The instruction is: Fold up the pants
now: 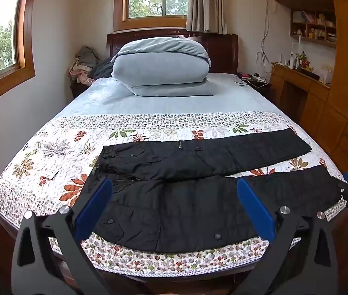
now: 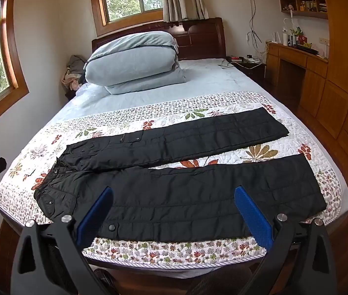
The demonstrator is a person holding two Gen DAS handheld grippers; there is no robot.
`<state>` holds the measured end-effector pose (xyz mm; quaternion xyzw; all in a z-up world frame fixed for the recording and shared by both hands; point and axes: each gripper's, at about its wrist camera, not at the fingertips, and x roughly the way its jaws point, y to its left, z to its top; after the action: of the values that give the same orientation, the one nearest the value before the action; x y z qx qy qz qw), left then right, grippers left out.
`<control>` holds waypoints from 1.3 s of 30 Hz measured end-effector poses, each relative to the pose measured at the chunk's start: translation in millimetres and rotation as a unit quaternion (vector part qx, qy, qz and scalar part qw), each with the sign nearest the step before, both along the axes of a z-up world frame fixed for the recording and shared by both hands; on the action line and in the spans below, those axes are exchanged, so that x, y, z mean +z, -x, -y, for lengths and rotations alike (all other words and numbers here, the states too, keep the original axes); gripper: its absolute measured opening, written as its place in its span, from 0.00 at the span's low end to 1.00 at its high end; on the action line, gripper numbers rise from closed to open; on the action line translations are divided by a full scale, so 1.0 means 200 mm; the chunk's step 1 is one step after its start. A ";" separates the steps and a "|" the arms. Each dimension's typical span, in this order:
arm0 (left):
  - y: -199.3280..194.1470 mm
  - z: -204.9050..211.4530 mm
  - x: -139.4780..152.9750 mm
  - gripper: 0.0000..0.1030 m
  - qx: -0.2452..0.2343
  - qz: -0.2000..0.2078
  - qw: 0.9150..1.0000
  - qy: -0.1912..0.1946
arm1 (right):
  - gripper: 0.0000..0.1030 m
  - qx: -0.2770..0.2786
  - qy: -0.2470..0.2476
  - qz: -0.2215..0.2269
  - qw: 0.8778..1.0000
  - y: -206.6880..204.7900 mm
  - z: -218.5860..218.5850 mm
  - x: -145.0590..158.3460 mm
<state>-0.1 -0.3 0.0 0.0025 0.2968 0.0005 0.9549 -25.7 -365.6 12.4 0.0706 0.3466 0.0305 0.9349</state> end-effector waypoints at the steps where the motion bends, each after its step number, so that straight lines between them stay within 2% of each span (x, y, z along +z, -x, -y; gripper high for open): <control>1: 0.00 0.00 0.00 0.98 0.001 0.000 1.000 0.000 | 0.97 0.000 0.000 0.000 1.000 0.00 0.00 0.00; 39: 0.00 -0.01 -0.02 0.98 0.004 -0.005 1.000 0.000 | 0.97 -0.015 0.004 0.005 1.000 0.00 0.02 0.01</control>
<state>0.9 1.1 -3.0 0.0013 0.3011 0.0040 0.9536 -25.7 -369.2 13.6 0.0714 0.3412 0.0155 0.9371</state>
